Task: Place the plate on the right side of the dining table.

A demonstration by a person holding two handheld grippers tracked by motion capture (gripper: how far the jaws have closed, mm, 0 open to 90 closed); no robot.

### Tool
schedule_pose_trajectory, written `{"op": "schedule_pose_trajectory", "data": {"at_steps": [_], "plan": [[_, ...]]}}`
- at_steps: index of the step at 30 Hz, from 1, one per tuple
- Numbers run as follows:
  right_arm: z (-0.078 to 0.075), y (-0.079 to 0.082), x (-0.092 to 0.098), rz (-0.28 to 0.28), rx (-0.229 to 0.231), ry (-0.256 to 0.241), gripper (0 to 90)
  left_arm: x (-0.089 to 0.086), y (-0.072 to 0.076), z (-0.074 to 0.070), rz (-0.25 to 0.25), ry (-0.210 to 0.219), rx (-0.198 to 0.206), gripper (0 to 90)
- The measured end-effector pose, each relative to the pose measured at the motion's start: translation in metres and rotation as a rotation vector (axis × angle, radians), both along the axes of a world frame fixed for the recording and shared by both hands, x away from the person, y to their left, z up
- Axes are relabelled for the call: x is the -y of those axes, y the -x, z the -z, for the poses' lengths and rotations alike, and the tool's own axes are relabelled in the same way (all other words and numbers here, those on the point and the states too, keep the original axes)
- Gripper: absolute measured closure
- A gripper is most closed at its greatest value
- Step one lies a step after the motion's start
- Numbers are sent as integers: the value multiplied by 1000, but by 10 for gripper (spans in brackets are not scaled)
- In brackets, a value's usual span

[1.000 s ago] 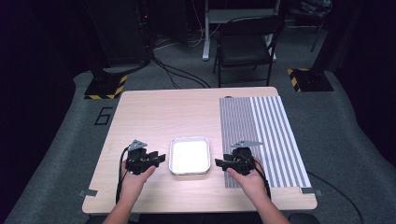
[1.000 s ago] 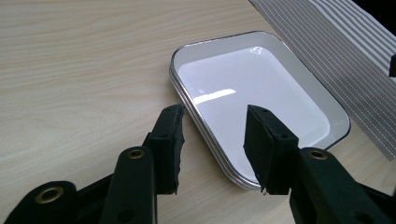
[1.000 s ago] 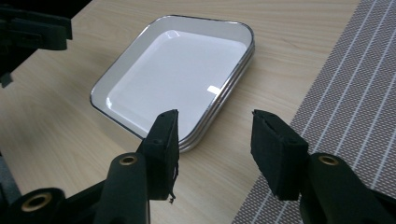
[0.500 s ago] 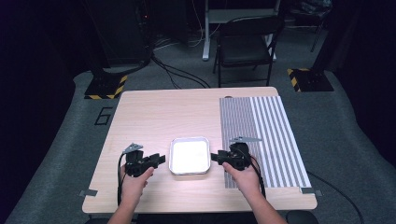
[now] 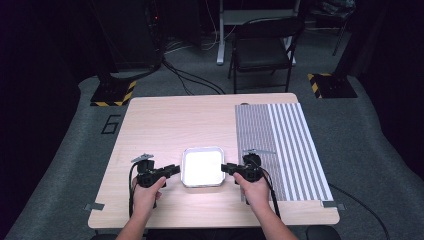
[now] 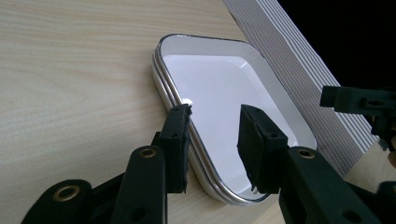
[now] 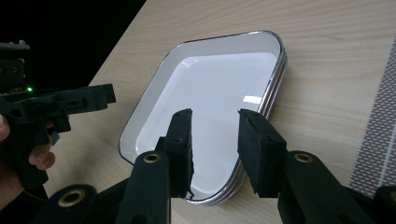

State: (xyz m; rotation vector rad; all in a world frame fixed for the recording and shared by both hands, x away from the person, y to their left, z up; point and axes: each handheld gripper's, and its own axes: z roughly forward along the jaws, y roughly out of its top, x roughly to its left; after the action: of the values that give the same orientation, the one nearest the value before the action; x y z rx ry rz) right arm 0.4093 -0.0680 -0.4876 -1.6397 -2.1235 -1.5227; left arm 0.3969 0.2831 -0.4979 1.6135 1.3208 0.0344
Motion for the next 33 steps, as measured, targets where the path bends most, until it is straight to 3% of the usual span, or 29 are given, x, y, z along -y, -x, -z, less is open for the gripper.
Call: {"op": "schedule_pose_trajectory", "data": {"at_steps": [9,24,33], "plan": [[6,-2,-3,-4,-24,18,667,4,-2,9,3,0,-20,660],[14,-5,-1,8,-67,-19,683,6,-4,16,-5,33,-50,685],[17,-6,-1,11,-87,-44,671,8,-5,18,1,27,-56,690]]}}
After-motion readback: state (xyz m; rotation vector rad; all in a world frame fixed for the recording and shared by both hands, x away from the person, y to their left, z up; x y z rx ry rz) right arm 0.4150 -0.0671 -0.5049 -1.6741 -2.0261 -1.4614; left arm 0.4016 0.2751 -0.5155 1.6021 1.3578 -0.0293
